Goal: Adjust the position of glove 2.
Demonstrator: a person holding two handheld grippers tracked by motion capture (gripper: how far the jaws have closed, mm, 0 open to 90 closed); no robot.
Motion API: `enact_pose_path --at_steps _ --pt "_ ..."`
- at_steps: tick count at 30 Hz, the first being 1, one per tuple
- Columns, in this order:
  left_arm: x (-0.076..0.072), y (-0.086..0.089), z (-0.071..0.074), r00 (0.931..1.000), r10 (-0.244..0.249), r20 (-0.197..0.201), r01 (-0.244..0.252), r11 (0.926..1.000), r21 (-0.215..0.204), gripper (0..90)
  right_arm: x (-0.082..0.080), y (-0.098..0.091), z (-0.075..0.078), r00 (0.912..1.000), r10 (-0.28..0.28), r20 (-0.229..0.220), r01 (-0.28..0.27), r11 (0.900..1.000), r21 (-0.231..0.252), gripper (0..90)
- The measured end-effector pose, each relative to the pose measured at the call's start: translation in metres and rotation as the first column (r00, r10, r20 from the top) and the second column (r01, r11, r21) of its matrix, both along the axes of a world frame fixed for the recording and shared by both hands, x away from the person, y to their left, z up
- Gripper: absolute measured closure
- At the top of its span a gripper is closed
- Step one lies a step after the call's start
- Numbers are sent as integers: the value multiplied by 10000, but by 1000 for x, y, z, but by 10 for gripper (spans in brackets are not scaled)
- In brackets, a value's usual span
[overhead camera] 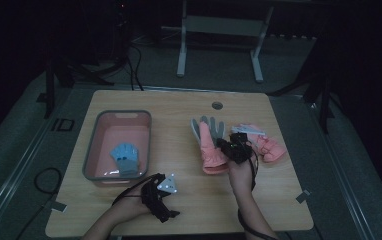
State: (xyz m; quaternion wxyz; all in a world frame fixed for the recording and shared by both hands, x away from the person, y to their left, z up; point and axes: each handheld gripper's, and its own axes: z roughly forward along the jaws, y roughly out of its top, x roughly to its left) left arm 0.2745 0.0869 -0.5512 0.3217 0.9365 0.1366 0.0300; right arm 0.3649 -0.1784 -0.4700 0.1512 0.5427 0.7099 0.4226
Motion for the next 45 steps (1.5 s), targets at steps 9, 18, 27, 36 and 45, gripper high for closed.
enact_pose_path --at_steps 9,18,27,36,45 --pt "-2 0 0 10000 -35 68 35 10000 37 38 -22 -10 -17 9953 -924 -289 928 9956 121 889" --pt "-3 -2 0 9999 -71 73 71 10000 15 37 -29 -7 -51 9880 -1332 -778 1295 9903 -509 882" --pt "-3 -1 -1 9999 -102 66 101 9999 45 37 -30 -9 -59 9908 -1155 -707 1105 9913 -716 735" --pt "-4 -2 -1 10000 -49 50 48 10000 34 37 -18 -45 -37 9984 193 532 -144 9956 -921 667" --pt "-4 -2 -1 9999 -29 119 28 9999 130 37 24 -118 -13 9789 1927 683 -1692 9512 -2580 673"
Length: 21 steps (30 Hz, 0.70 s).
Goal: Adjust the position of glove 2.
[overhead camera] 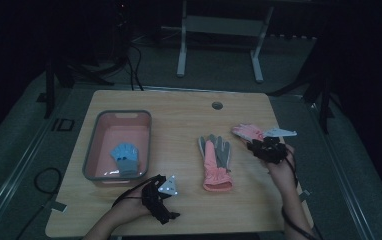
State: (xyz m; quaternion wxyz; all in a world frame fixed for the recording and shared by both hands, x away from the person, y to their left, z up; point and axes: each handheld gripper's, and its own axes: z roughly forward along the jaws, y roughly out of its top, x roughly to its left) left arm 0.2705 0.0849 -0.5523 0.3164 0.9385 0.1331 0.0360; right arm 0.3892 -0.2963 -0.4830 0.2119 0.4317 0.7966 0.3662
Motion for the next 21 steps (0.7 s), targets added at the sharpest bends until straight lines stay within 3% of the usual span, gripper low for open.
enact_pose_path --at_steps 5,10,15,19,21 --pt "0 -1 0 10000 63 12 -63 10000 36 38 24 -35 5 9984 86 -553 -111 9990 -439 635" --pt "1 0 1 10000 38 -62 -38 10000 -63 37 50 -52 -6 9892 78 -1462 -298 9885 -1485 603" --pt "1 0 -1 10000 39 -30 -39 10000 56 37 68 -58 -17 9778 689 -1981 -913 9902 -1060 587" --pt "1 0 -1 9999 14 -115 -14 10000 -31 38 74 -58 -32 9697 1005 -2229 -1278 9855 -1117 625" --pt "1 0 -1 9999 14 -115 -14 10000 -31 37 73 -57 -33 9706 988 -2196 -1277 9843 -1214 625"
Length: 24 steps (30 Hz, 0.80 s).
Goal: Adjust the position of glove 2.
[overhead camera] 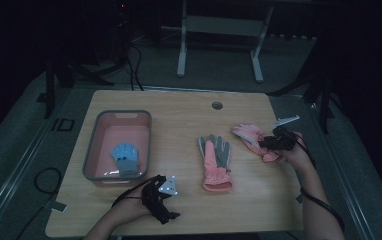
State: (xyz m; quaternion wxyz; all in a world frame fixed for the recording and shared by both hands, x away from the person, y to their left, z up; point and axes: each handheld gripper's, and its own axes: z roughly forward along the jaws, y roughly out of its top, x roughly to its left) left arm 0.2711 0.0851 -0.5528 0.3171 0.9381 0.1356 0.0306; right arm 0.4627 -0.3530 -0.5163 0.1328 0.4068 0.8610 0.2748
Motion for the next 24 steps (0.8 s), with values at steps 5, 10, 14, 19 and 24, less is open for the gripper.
enact_pose_path --at_steps 5,10,14,19,24 --pt "-1 0 -1 10000 -40 34 40 9999 104 38 -4 6 -2 9995 -271 186 278 9990 -362 819" --pt "0 2 0 9999 76 88 -76 10000 -24 37 -5 16 1 9971 -729 195 742 9940 -802 872" --pt "0 1 0 9999 -54 121 54 10000 49 38 -11 18 7 9881 -1503 337 1518 9872 -482 891" --pt "-1 1 0 10000 -59 48 59 10000 -24 37 -28 23 21 9585 -2847 157 2848 9586 -50 891" --pt "-1 1 1 10000 -81 23 82 10000 -22 38 -53 23 32 9224 -3862 53 3844 9194 836 892"
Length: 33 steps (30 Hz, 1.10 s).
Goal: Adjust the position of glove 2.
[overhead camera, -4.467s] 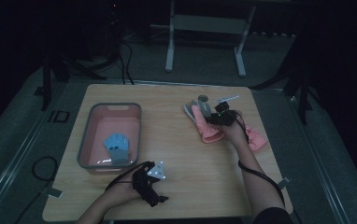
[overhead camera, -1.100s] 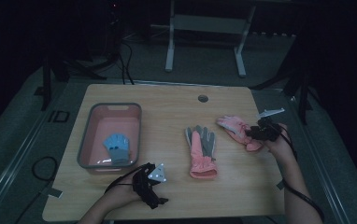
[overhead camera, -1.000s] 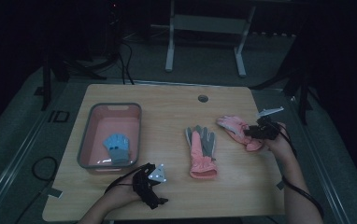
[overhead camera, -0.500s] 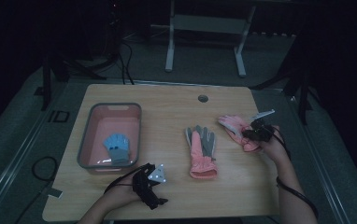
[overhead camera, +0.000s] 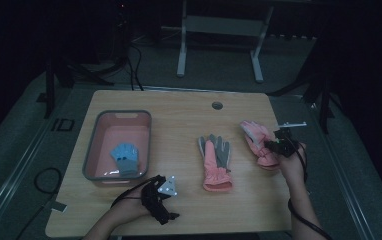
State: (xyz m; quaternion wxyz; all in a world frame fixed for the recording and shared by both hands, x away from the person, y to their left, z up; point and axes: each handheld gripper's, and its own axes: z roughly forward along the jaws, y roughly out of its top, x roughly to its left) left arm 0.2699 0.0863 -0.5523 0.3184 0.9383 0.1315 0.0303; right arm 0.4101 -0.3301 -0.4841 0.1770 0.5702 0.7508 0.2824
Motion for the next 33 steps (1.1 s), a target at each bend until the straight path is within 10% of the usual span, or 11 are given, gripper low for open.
enact_pose_path --at_steps 11,33 --pt "-2 -2 1 9999 -47 107 46 9999 144 38 -64 19 21 9923 -942 806 921 9953 291 892" --pt "-1 -1 1 9998 11 180 -15 9998 209 37 -65 27 -32 9913 -1302 -164 1305 9914 142 837"
